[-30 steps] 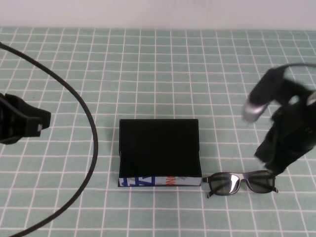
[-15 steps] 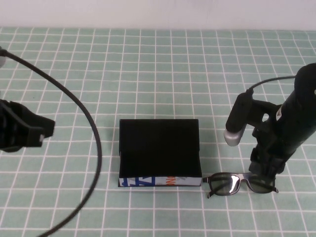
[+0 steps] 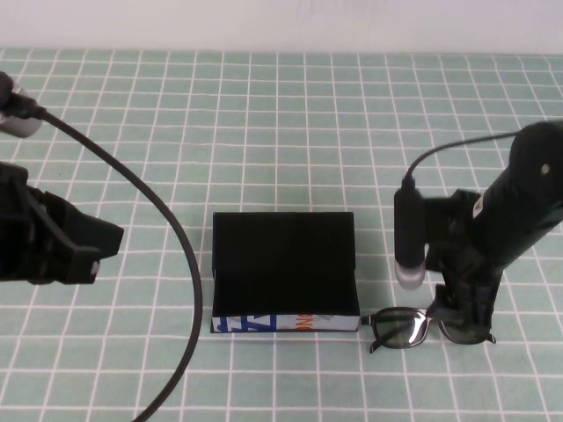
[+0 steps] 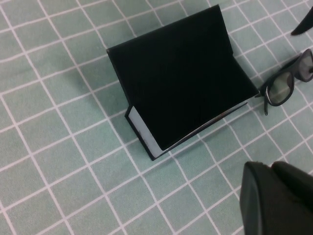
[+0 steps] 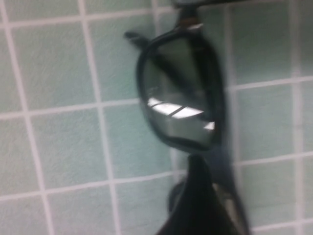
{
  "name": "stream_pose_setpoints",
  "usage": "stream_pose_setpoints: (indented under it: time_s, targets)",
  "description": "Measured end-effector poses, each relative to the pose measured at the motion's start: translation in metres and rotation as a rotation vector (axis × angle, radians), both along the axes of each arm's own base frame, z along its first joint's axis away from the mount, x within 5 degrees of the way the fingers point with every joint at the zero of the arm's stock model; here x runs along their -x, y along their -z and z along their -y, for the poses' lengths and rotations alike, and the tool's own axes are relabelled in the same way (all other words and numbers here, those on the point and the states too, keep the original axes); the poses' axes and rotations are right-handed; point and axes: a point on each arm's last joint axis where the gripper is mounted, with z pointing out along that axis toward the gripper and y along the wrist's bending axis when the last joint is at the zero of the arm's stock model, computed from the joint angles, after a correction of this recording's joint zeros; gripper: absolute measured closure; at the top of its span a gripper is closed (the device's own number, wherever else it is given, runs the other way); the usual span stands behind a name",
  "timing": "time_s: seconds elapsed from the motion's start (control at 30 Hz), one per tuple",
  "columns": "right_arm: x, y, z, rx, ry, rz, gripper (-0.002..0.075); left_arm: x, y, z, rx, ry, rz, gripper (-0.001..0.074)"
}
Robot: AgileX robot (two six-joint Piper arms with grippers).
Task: Return glasses to glasses case
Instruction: Pick up the glasses from the table
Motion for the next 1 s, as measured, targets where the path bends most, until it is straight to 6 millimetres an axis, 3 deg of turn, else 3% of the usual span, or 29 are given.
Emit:
stream_pose_setpoints:
  time_s: [0.37, 0.7, 1.0]
  targets:
    - [0.011, 0.046, 0.008, 0.044, -0.027, -0.001, 0.0314, 0.0, 0.0, 0.0, 0.0, 0.0, 0.0, 0.0737]
    - [0.006, 0.056, 0.007, 0.028, -0.008, 0.061, 0.0315, 0.0, 0.0, 0.0, -0.002, 0.0, 0.0, 0.0737]
    - [0.007, 0.062, 0.006, 0.028, 0.003, 0.021, 0.0469, 0.0, 0.0, 0.0, -0.002, 0.0, 0.0, 0.0737]
